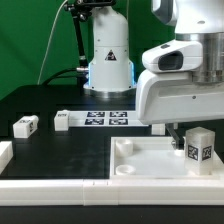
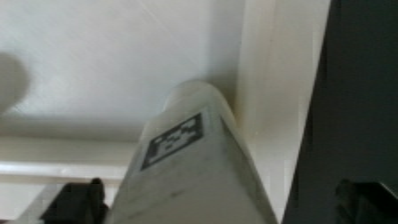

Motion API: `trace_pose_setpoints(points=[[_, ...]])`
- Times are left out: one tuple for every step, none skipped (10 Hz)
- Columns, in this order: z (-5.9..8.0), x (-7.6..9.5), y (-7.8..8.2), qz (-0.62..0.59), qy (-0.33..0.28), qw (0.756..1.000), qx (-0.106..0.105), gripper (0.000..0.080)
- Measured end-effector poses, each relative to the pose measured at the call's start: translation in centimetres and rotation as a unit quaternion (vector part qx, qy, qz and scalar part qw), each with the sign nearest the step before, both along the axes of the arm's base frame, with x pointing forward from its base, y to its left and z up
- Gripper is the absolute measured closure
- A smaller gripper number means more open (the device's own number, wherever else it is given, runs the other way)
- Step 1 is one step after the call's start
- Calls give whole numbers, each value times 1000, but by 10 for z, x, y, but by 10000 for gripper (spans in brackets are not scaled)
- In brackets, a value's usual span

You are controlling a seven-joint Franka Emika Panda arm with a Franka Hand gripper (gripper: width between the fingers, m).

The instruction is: Assemble one leg

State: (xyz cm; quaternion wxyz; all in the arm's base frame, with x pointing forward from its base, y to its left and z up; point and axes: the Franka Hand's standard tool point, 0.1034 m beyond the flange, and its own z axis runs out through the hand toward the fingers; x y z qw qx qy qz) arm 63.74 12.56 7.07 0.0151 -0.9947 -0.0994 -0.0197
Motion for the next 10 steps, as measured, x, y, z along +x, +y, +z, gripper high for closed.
trace_pose_setpoints(points=[[0, 0, -1, 34, -3, 999, -5, 151], [0, 0, -2, 52, -3, 999, -7, 151], [0, 0, -2, 46, -3, 999, -7, 151], [0, 0, -2, 46, -3, 999, -7, 278], [0, 0, -2, 46, -3, 999, -7, 421], [0, 1, -2, 37, -3, 999, -7, 421], [0, 1, -2, 34, -2, 999, -7, 509], [0, 0, -2, -9, -1, 1000, -4, 509], [0, 1, -3, -53, 0, 999, -3, 509], [0, 1, -3, -99, 1, 995, -1, 509]])
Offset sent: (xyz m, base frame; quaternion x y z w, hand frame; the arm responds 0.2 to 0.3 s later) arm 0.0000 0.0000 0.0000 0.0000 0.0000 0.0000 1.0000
